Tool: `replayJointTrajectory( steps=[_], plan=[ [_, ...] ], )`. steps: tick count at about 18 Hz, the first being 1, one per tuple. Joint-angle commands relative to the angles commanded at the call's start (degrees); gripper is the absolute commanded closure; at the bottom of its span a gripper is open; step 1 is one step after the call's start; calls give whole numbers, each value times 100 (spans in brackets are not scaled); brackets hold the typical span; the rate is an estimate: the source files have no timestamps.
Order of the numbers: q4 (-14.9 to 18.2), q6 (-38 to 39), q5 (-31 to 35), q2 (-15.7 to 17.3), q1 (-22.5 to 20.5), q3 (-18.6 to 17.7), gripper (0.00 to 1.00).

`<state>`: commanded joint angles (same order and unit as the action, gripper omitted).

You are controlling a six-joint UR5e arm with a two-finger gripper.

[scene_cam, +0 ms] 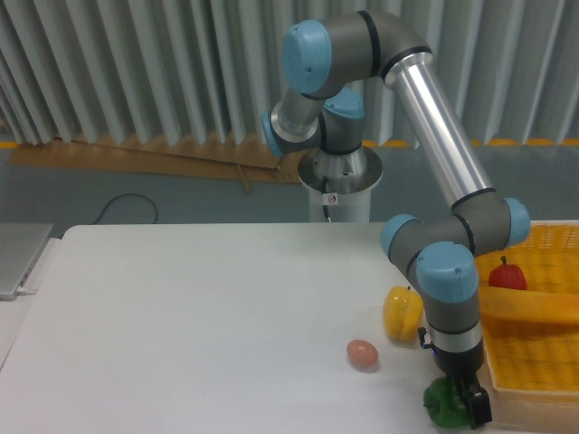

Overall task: Place the green peppers in a basket
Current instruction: 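Close the gripper around the green bell pepper, then lift the green pepper and carry it over the yellow basket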

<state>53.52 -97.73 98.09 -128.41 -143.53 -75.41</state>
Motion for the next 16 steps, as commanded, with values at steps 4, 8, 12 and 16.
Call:
replayJointTrajectory(
  steps=[4, 8, 12, 16],
  plan=[
    [9, 131, 17, 9, 52, -9, 16],
    [9, 158, 18, 26, 70, -18, 41],
    [18, 150, 9, 53, 70, -35, 44],
    [35, 141, -17, 184, 62, -62, 44]
  ],
)
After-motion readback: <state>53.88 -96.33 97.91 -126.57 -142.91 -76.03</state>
